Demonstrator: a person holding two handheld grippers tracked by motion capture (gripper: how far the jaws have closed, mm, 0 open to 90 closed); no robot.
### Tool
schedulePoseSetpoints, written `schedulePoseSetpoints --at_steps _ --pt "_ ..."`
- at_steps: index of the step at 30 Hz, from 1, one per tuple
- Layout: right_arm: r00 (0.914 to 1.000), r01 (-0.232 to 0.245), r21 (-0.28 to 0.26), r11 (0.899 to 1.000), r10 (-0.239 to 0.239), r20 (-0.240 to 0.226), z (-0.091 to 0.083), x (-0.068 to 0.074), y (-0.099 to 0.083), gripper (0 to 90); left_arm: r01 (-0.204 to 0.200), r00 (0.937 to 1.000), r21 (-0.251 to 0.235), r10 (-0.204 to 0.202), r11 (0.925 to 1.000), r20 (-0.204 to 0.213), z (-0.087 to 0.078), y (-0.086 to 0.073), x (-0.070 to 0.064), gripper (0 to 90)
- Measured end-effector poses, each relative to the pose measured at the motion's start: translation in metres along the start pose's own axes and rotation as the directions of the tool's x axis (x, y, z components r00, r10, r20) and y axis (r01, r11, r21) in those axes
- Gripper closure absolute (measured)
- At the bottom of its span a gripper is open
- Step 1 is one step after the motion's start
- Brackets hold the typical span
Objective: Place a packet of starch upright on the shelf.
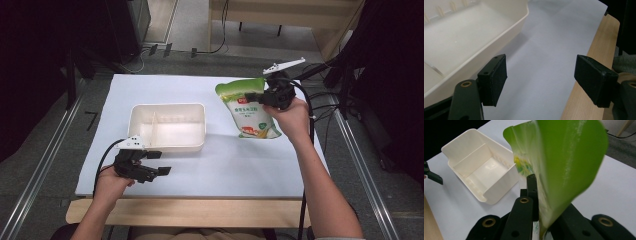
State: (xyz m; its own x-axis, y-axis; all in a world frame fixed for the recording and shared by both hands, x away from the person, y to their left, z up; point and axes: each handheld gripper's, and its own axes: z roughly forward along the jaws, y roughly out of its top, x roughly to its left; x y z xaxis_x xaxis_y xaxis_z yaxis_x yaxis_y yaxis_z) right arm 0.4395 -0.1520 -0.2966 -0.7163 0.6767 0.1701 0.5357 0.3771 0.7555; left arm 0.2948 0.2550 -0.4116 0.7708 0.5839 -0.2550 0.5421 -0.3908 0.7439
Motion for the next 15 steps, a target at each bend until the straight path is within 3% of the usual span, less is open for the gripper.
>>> schedulePoseSetpoints --at_steps 3,6,15 --pt "0.9997 -0.022 -0.003 1.0 0.022 0.012 0.001 0.002 0.011 90.0 -0.007 1.0 0.009 0.007 0.9999 -0.005 0.002 0.0 -0.001 27.3" --pt "0.9998 -0.008 0.002 1.0 0.008 0.016 0.005 0.006 0.023 90.0 -0.016 0.9997 -0.002 0.016 0.9999 0.02 0.001 0.0 -0.001 28.3" --pt "0.9995 0.029 -0.006 1.0 -0.029 0.013 0.009 0.019 0.056 90.0 0.004 1.0 -0.006 -0.004 1.0 -0.005 -0.002 -0.001 0.003 28.4"
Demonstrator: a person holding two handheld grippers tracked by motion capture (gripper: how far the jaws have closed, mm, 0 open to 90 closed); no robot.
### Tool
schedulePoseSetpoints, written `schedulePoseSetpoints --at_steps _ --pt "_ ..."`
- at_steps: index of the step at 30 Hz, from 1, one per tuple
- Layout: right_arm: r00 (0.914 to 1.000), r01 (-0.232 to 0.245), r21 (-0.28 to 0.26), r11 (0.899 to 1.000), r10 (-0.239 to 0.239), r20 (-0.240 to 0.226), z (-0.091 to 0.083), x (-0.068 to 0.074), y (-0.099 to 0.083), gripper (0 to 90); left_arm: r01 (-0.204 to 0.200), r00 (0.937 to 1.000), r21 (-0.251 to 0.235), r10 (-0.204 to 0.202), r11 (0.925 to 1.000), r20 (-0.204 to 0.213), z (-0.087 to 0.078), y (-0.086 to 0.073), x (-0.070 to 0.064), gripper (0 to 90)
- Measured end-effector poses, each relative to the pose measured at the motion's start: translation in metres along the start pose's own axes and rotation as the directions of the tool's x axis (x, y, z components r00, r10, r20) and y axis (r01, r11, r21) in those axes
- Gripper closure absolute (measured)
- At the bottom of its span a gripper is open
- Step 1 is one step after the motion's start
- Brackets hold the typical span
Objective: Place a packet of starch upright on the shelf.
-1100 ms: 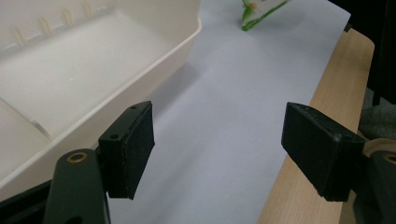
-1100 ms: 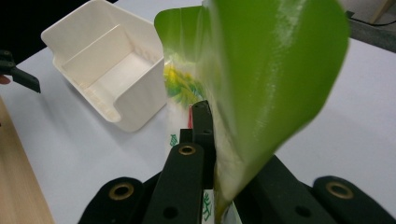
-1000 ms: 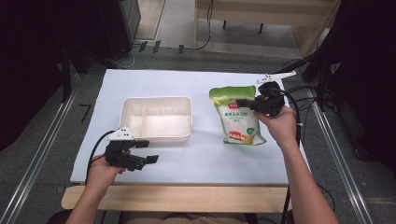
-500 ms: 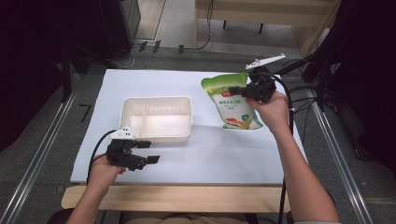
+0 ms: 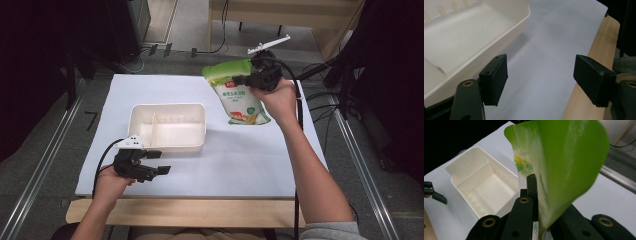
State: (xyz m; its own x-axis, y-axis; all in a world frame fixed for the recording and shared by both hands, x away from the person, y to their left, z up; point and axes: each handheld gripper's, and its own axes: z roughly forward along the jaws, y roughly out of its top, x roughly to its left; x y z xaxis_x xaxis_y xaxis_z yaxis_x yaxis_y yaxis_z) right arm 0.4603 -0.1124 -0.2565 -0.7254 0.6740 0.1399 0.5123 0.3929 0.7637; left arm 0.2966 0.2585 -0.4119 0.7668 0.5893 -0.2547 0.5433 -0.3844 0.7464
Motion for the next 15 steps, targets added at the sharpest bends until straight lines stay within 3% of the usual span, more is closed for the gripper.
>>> schedulePoseSetpoints --at_steps 6,11,15 --pt "0.9996 0.006 -0.009 1.0 -0.006 -0.027 0.005 0.009 0.022 90.0 0.007 0.9999 -0.01 -0.007 0.9999 0.01 0.0 0.0 0.001 26.8" --pt "0.9985 0.03 -0.017 0.999 -0.031 -0.044 0.013 0.026 0.042 90.0 0.008 1.0 -0.011 -0.008 0.9999 0.0 -0.002 0.0 0.001 26.8" --pt "0.997 0.061 -0.022 0.998 -0.062 -0.046 0.019 0.041 0.059 90.0 0.013 0.9999 -0.037 -0.012 0.9992 0.007 -0.006 -0.001 0.003 26.8"
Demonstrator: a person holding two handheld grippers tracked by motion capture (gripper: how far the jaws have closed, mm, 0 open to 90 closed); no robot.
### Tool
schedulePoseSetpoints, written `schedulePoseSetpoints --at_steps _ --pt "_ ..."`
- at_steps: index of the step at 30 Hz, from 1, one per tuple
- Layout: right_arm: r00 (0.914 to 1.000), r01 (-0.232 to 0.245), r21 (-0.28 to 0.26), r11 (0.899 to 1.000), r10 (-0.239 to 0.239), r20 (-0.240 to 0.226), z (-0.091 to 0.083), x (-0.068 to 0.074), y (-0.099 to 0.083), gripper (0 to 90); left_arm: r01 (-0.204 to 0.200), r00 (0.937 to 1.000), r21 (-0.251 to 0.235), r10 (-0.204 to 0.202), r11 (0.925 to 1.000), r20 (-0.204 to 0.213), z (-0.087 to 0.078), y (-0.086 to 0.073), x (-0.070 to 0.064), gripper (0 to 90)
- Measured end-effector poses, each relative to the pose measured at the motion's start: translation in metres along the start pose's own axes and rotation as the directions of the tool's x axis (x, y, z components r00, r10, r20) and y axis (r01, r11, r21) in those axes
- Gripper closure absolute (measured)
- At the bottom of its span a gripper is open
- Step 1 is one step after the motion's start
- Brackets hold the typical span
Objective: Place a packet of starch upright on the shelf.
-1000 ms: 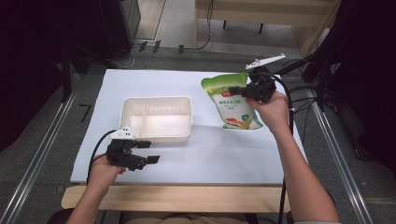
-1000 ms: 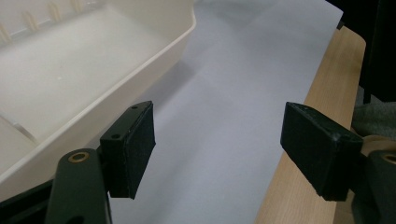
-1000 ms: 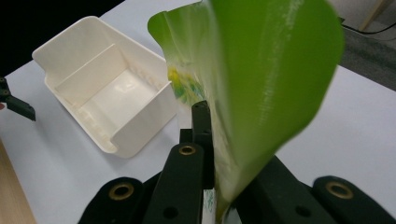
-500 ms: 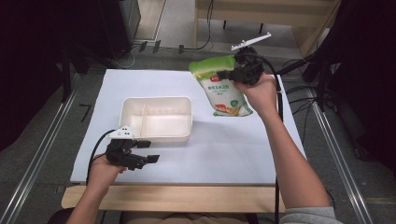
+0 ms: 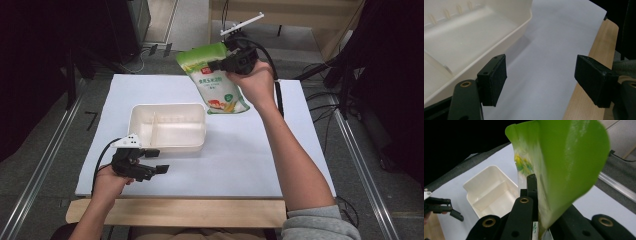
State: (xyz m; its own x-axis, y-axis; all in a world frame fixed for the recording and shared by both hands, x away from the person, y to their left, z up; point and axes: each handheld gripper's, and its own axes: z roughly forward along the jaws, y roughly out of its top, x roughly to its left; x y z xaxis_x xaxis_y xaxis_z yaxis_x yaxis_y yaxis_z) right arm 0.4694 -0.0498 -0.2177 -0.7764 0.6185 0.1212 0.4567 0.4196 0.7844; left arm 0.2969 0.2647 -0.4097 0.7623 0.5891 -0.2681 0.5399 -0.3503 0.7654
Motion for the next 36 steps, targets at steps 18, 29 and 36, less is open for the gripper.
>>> schedulePoseSetpoints --at_steps 18,29,36 --pt "0.9914 0.057 0.032 0.998 -0.053 -0.12 0.075 0.062 0.038 90.0 0.015 0.9999 0.004 -0.015 0.9999 0.005 -0.005 -0.002 0.006 26.6" --pt "0.9798 0.039 0.049 0.998 -0.029 -0.198 0.144 0.076 0.006 90.0 0.015 0.9997 0.01 -0.015 0.9998 0.018 -0.003 -0.002 0.007 26.5" --pt "0.9843 0.018 0.045 0.999 -0.009 -0.176 0.167 0.052 -0.036 90.0 0.011 0.9997 0.021 -0.011 0.9997 0.021 -0.001 -0.002 0.005 26.5"
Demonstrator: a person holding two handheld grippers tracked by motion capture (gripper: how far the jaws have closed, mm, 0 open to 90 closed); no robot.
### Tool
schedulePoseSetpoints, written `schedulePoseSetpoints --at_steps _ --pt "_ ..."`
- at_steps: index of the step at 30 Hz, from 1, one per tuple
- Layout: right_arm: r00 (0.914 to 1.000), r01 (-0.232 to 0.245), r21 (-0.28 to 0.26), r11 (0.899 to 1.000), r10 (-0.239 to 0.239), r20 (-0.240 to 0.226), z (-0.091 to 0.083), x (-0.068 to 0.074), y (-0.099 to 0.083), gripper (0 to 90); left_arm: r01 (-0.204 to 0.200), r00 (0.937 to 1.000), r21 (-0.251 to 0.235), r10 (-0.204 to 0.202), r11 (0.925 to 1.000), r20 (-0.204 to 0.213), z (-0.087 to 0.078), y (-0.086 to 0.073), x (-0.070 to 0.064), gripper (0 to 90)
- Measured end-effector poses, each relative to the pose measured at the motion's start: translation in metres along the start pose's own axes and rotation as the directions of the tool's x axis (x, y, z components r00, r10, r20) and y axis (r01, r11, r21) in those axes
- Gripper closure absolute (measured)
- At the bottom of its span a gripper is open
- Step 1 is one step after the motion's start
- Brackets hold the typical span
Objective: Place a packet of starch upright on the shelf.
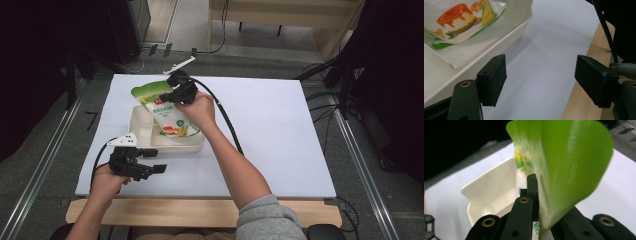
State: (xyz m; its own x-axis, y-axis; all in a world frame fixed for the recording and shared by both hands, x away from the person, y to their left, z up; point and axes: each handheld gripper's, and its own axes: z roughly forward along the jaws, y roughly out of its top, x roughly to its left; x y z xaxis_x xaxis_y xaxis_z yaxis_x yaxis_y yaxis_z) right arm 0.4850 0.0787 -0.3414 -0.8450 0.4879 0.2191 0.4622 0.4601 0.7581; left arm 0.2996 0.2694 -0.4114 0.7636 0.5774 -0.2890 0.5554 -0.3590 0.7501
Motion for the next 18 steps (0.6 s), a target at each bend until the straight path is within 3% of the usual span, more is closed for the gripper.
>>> schedulePoseSetpoints --at_steps 2,5,9,13,18 --pt "0.9999 -0.016 -0.003 1.0 0.016 -0.006 -0.004 -0.009 -0.004 90.0 -0.003 1.0 0.006 0.003 1.0 -0.004 0.001 0.0 0.0 26.5" --pt "0.9996 -0.027 0.034 0.999 0.027 0.008 -0.008 -0.02 -0.008 88.4 -0.006 1.0 0.007 0.006 1.0 0.001 0.002 0.001 0.0 26.4" --pt "0.9987 -0.035 0.048 0.998 0.033 0.038 -0.013 -0.033 -0.016 80.6 -0.009 1.0 0.02 0.009 0.9998 0.001 0.003 0.001 0.0 26.4" --pt "0.9939 -0.108 0.012 0.994 0.107 0.026 -0.022 -0.041 -0.022 70.4 -0.003 1.0 0.012 0.003 0.9999 0.003 0.004 0.001 0.0 26.4" --pt "0.995 -0.085 0.002 0.996 0.085 0.052 -0.031 -0.044 -0.027 61.4 -0.007 1.0 0.023 0.007 0.9997 0.002 0.005 0.001 0.0 26.4"
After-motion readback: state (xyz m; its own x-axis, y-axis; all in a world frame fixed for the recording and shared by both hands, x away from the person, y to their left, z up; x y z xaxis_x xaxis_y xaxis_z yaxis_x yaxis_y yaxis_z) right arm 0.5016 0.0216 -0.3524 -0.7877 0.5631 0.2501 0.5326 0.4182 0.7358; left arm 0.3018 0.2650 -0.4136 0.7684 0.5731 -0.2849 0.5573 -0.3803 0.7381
